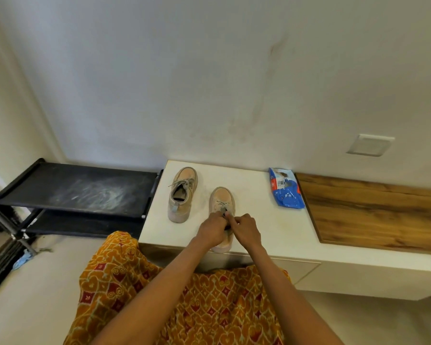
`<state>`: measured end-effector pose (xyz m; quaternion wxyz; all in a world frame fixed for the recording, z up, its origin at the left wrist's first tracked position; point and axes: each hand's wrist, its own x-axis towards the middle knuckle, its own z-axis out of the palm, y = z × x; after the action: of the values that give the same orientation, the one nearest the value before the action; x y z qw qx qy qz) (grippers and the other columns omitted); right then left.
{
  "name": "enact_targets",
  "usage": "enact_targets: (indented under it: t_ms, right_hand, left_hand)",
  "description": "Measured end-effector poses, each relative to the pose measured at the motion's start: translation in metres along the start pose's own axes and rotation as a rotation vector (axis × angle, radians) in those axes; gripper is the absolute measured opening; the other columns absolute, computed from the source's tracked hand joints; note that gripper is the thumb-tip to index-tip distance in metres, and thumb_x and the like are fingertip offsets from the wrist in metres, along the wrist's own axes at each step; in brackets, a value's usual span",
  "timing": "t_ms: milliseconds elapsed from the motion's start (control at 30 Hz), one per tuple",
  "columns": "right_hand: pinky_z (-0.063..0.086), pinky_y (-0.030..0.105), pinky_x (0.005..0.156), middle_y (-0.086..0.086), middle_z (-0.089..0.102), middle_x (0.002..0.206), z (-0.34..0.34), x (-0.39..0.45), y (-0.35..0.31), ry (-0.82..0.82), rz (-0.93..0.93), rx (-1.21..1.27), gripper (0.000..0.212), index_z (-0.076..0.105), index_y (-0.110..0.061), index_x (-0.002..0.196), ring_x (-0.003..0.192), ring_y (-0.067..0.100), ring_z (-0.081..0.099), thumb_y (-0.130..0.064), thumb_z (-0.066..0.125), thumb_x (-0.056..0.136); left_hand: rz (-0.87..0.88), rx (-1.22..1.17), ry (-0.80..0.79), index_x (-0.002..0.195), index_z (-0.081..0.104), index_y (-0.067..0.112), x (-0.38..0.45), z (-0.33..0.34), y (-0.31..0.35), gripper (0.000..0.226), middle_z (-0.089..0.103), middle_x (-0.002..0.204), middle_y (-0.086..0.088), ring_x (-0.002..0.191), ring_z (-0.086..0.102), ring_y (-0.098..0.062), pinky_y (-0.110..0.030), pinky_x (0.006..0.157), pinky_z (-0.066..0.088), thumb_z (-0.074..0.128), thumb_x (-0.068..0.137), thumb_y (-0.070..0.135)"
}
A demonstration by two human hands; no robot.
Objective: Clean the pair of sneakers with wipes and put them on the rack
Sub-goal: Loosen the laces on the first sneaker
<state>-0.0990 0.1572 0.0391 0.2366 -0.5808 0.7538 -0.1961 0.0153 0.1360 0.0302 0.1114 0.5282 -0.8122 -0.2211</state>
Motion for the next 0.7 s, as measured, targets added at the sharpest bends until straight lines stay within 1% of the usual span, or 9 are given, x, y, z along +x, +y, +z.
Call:
enact_targets:
  t_ms: [100,200,233,300,400,467,567,633,700]
  right_hand:
    - [0.042,0.030,0.070,0.008,0.055,0.109,-0.001,-0.001,0.000,0.014,-0.027,-0.124,0.039,0.071,-0.018,0.099,0.106,0.023,0.051,-0.046,0.045,0.094]
    - [0.048,0.031,0.078,0.008,0.052,0.111,0.001,-0.001,-0.006,0.008,-0.048,-0.219,0.030,0.068,-0.012,0.105,0.107,0.022,0.050,-0.034,0.051,0.095]
    - [0.048,0.031,0.081,0.008,0.051,0.113,0.002,-0.001,-0.008,0.003,-0.068,-0.277,0.029,0.065,-0.011,0.110,0.107,0.021,0.050,-0.031,0.051,0.095]
    - [0.048,0.030,0.085,0.009,0.049,0.119,0.004,-0.001,-0.011,-0.007,-0.091,-0.358,0.030,0.058,-0.009,0.117,0.109,0.022,0.050,-0.027,0.053,0.094]
    - [0.048,0.030,0.086,0.008,0.049,0.122,0.004,0.002,-0.014,0.017,-0.093,-0.407,0.035,0.056,-0.010,0.121,0.111,0.021,0.050,-0.030,0.054,0.093]
    - [0.048,0.029,0.082,0.008,0.050,0.119,0.001,0.006,-0.014,0.039,-0.061,-0.368,0.036,0.058,-0.011,0.119,0.109,0.021,0.051,-0.035,0.054,0.092]
    - [0.045,0.028,0.076,0.009,0.050,0.117,-0.004,0.013,-0.012,0.017,-0.035,-0.243,0.030,0.061,-0.009,0.110,0.108,0.023,0.050,-0.031,0.057,0.090]
    - [0.043,0.024,0.070,0.011,0.050,0.116,-0.005,0.016,-0.008,0.037,-0.002,-0.057,0.031,0.055,-0.007,0.111,0.100,0.025,0.054,-0.024,0.063,0.086]
    - [0.044,0.022,0.064,0.011,0.054,0.111,-0.003,0.017,-0.002,0.039,0.060,0.117,0.040,0.047,-0.006,0.111,0.093,0.025,0.058,-0.021,0.069,0.081]
  left_hand:
    - [-0.130,-0.189,0.108,0.104,0.068,0.008,-0.007,-0.001,-0.008,0.026,0.060,0.108,-0.007,0.088,0.060,-0.017,-0.024,0.077,0.051,0.056,0.090,0.026]
    - [-0.257,-0.376,0.250,0.099,0.068,0.011,-0.012,-0.004,-0.015,0.016,0.065,0.103,-0.004,0.088,0.061,-0.016,-0.020,0.072,0.045,0.061,0.088,0.020]
    - [-0.277,-0.421,0.274,0.101,0.065,0.012,-0.011,-0.004,-0.017,0.015,0.066,0.103,-0.004,0.089,0.062,-0.016,-0.021,0.073,0.047,0.061,0.088,0.020]
    - [-0.305,-0.478,0.269,0.112,0.056,0.014,-0.009,-0.007,-0.018,0.025,0.066,0.109,-0.006,0.092,0.063,-0.018,-0.024,0.075,0.051,0.061,0.088,0.021]
    - [-0.249,-0.454,0.255,0.131,0.046,0.016,-0.003,-0.007,-0.013,0.043,0.058,0.122,-0.006,0.107,0.059,-0.021,-0.030,0.088,0.050,0.059,0.090,0.021]
    - [-0.177,-0.344,0.246,0.131,0.048,0.015,0.000,-0.006,-0.007,0.040,0.052,0.124,-0.006,0.109,0.056,-0.022,-0.031,0.092,0.049,0.055,0.092,0.020]
    - [-0.094,-0.245,0.249,0.112,0.061,0.009,0.005,0.002,-0.006,0.023,0.054,0.114,-0.006,0.097,0.059,-0.023,-0.035,0.081,0.053,0.055,0.091,0.018]
    - [-0.081,-0.193,0.224,0.101,0.065,0.007,0.006,0.006,-0.008,0.021,0.060,0.104,-0.006,0.089,0.062,-0.023,-0.033,0.073,0.053,0.055,0.090,0.021]
    - [-0.047,-0.144,0.196,0.101,0.069,0.007,0.004,0.009,-0.009,0.023,0.064,0.101,-0.007,0.087,0.062,-0.022,-0.029,0.071,0.052,0.055,0.089,0.023]
